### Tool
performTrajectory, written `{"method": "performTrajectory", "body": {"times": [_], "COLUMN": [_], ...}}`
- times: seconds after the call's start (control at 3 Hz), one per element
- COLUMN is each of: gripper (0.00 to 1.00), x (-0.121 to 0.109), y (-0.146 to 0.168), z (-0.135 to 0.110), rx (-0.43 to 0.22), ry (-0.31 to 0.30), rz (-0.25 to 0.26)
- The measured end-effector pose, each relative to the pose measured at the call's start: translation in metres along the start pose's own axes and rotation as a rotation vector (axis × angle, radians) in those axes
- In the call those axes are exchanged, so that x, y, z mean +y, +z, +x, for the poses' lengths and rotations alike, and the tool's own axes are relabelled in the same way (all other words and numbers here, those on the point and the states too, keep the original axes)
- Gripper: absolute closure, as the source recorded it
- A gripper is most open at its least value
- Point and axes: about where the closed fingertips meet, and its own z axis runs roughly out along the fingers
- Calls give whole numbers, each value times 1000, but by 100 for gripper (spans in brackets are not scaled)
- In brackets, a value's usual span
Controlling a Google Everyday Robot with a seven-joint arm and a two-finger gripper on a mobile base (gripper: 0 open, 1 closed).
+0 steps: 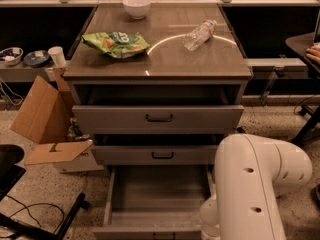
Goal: Open bottom drawer
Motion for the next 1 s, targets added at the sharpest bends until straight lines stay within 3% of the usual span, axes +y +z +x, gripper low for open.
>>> {"method": "performTrajectory", "body": {"times": [0.67,1.0], "gripper": [87,100], "x": [-3,-5], "y": [-6,-40], "z": [-1,37], "rx": [1,53], "ry": [1,63], "rz": [-2,43]}}
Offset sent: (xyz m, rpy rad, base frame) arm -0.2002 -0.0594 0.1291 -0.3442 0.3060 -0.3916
